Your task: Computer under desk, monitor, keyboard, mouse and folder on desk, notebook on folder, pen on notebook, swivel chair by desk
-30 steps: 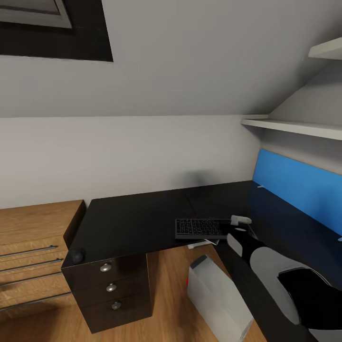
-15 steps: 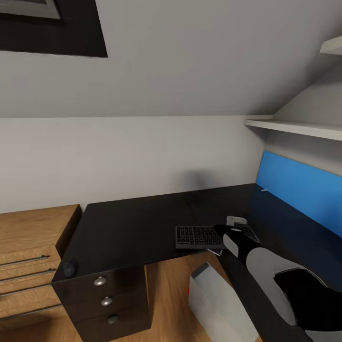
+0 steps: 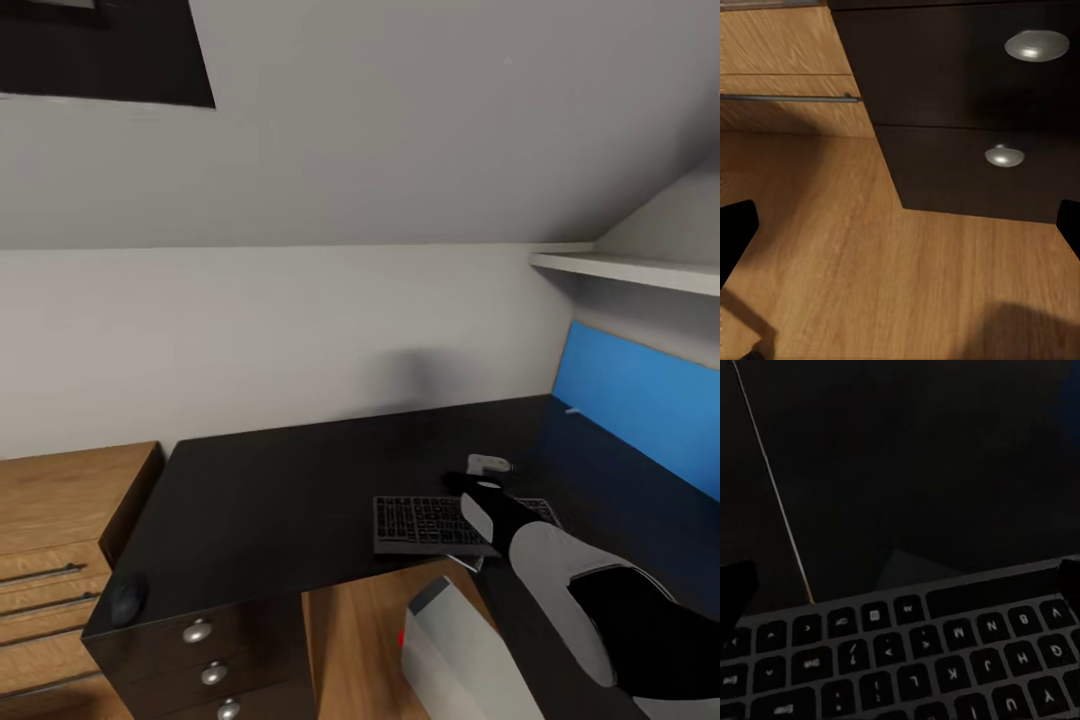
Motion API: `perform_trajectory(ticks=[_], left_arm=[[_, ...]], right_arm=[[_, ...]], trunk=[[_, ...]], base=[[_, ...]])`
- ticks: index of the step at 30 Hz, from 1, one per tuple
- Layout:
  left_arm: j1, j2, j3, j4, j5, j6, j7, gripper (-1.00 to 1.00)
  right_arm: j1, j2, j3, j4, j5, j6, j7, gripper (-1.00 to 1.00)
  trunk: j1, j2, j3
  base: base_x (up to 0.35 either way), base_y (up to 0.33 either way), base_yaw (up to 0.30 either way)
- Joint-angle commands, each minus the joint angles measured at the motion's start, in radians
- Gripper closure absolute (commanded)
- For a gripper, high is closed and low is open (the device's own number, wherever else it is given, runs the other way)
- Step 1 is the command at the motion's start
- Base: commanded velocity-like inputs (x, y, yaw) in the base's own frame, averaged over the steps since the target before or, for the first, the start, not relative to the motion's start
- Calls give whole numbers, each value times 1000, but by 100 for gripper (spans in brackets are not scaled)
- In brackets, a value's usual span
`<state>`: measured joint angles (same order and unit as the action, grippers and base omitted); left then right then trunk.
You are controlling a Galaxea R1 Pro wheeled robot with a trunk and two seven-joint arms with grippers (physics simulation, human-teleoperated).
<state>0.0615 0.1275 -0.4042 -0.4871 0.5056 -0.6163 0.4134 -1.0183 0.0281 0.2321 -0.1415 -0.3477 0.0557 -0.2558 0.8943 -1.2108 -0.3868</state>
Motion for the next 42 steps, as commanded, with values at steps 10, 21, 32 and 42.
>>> perform_trajectory(ticks=[10,21,32,42], left_arm=[[0,-8,-8,-2,5,-2,8,-100],[0,-15,-7,-2,5,-2,8,-100],[0,-26,-8,-2,8,0,9,-100],[0,-54,-7,-6,7,-2,15,-100]], right_arm=[[0,15,9,0,-3,5,-2,-100],[1,18,11,0,-1,4,0,-100],[3,24,14,0,3,4,6,-100],[10,30,24,0,100,4,87,-100]], trunk=[[0,-1,-11],[0,-1,-19],[0,-1,-19],[0,-1,-19]], base=[[8,0,173],[70,0,91],[128,0,2],[8,0,0]])
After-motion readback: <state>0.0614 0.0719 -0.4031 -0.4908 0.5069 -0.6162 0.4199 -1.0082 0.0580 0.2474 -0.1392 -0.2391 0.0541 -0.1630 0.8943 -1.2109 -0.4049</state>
